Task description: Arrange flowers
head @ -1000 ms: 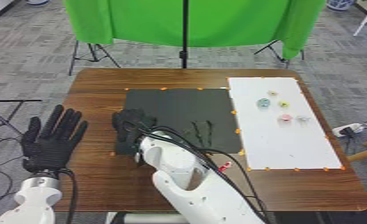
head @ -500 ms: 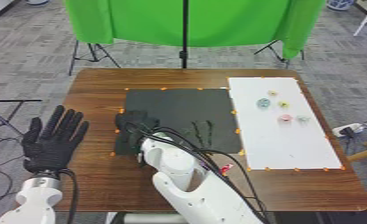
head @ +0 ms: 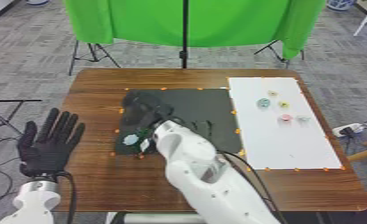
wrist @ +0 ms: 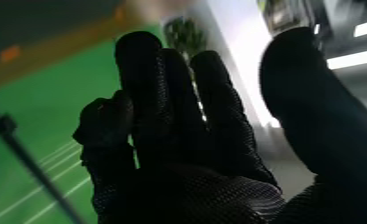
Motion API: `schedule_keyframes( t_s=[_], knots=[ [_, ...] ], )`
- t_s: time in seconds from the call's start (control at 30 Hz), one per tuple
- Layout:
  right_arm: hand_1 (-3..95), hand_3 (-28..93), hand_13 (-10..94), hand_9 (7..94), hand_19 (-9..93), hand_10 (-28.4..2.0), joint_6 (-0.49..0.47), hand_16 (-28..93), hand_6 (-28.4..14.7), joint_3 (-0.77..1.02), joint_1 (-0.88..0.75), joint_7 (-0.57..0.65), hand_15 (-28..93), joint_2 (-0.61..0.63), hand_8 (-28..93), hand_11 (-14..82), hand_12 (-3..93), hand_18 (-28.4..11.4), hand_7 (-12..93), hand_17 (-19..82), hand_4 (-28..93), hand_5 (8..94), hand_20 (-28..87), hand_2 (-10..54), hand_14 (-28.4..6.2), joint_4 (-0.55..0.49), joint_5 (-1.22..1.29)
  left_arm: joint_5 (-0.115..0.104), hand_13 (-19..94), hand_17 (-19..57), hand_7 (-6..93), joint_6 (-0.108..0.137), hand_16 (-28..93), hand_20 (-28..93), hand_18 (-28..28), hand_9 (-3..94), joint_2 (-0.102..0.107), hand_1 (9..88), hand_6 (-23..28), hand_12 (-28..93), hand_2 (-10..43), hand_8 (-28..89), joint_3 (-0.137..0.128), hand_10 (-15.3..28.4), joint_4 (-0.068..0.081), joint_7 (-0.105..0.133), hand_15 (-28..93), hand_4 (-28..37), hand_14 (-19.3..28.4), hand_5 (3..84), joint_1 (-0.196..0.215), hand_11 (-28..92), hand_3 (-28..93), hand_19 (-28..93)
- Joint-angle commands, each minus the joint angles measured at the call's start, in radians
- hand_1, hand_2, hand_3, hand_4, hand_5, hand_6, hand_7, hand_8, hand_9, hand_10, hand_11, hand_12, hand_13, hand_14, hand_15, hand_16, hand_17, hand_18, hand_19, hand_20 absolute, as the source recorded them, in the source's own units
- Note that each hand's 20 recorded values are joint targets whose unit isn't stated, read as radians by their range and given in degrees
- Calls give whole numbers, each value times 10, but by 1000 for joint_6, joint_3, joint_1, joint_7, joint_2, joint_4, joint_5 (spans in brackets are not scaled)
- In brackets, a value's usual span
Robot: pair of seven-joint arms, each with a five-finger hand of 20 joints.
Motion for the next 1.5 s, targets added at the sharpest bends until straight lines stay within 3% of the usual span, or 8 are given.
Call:
schedule_keyframes(
  t_s=[0.03,0.4,0.7,1.0,1.13,1.2,1.3,1.5],
  knots=[
    [357,841,517,514,861,-199,72,163,-68,302,-100,143,632,379,-128,164,150,-238,163,296,-278,513,415,-95,-171,-160,46,14,288,-66,86,-35,-58,113,130,396,-26,281,100,97,123,-82,-33,162,-27,19,287,-283,157,453,71,150,745,312],
    [392,856,353,416,716,-180,1,119,-63,673,-385,231,331,553,-132,124,133,-223,168,195,-282,468,304,-95,-179,-185,22,15,288,-66,85,-41,-60,112,130,395,-24,287,98,98,112,-82,-55,163,-36,35,291,-283,158,450,92,148,746,310],
    [470,843,460,476,766,-127,-64,146,-37,693,-410,188,372,531,-144,151,132,-219,178,242,-283,492,318,-95,-134,-154,-8,4,289,-67,88,-23,-61,115,131,396,-26,308,100,100,90,-81,-46,161,-39,32,295,-283,157,451,90,153,744,314],
    [518,766,511,477,831,-122,-22,166,-28,644,-397,188,467,522,-143,140,129,-221,179,267,-283,493,350,-95,-121,-112,-2,2,289,-67,91,3,-63,115,131,398,-32,317,102,102,82,-82,-39,162,-42,13,303,-283,156,453,86,162,743,320],
    [539,743,543,591,863,-126,29,194,-6,619,-397,205,642,515,-168,217,159,-215,242,280,-283,596,376,-95,-124,-86,-4,0,291,-67,91,5,-65,115,131,397,-36,320,103,102,79,-82,-42,161,-42,9,307,-283,154,451,93,164,741,322],
    [566,703,583,670,862,-121,-26,290,6,625,-397,198,631,512,-129,230,188,-211,277,289,-283,655,382,-95,-113,-89,12,1,291,-67,92,1,-66,115,132,397,-37,321,103,102,78,-82,-41,161,-42,7,308,-283,155,451,92,165,741,323],
    [617,667,623,782,855,-106,-19,362,4,624,-406,192,602,515,-49,116,346,-211,328,293,-283,694,393,-95,-97,-92,13,-1,291,-67,93,-5,-67,115,132,397,-38,324,103,102,76,-82,-38,160,-43,4,309,-283,155,452,92,167,740,324],
    [640,676,666,844,853,-106,59,395,1,633,-416,181,571,523,-18,149,424,-215,444,309,-283,738,403,-95,-89,-162,25,-8,292,-68,95,-5,-69,114,133,398,-39,322,103,101,80,-83,-41,162,-48,8,309,-283,155,453,103,169,738,326]
  ],
)
